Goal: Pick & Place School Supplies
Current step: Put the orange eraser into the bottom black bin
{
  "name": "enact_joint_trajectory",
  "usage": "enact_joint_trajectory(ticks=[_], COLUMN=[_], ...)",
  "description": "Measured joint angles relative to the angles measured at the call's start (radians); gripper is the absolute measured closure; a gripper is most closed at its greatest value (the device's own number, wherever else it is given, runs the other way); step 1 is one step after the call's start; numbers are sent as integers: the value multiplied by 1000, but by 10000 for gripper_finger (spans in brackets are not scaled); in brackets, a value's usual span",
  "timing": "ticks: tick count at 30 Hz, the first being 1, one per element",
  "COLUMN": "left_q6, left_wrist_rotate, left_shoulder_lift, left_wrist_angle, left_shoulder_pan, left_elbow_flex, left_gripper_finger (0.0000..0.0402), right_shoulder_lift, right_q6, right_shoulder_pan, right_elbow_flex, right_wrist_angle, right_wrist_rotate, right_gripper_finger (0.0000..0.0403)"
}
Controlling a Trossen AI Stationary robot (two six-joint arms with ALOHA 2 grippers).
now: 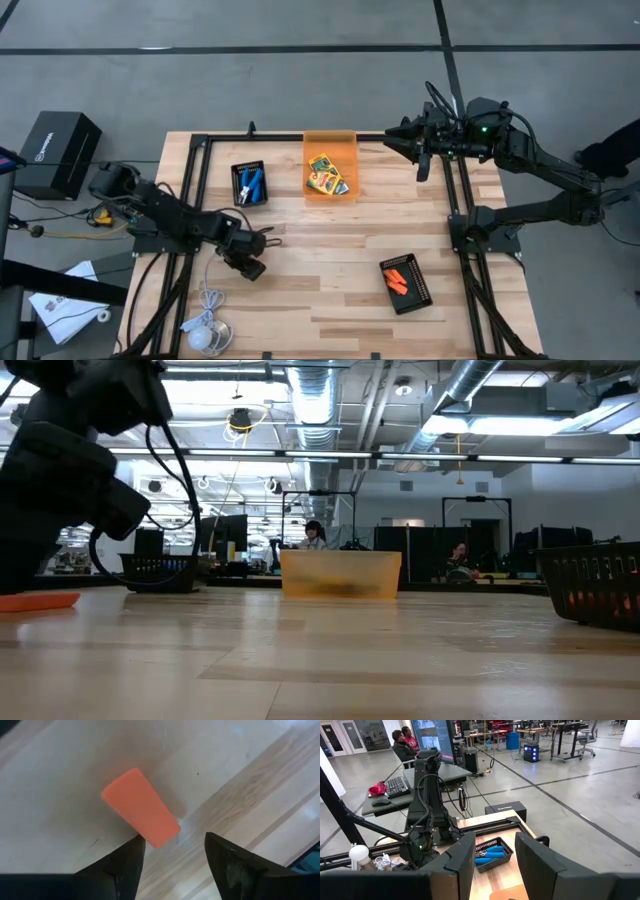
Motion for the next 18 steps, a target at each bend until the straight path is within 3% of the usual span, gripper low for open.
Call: enact_joint_trajectory(ticks=[18], left_q6=[-269], left_wrist_rotate=[-22], left_shoulder_lift=[14], left_wrist_angle=[-44], left_shoulder_pan=[73], left_elbow_flex=[-5], left_gripper_finger=[193], right_shoulder_lift=[6], right_q6=[-34], right_shoulder_pan=[0], right_elbow_flex=[0], right_wrist_angle=[0], right_wrist_rotate=[-2], right_gripper_finger=[275])
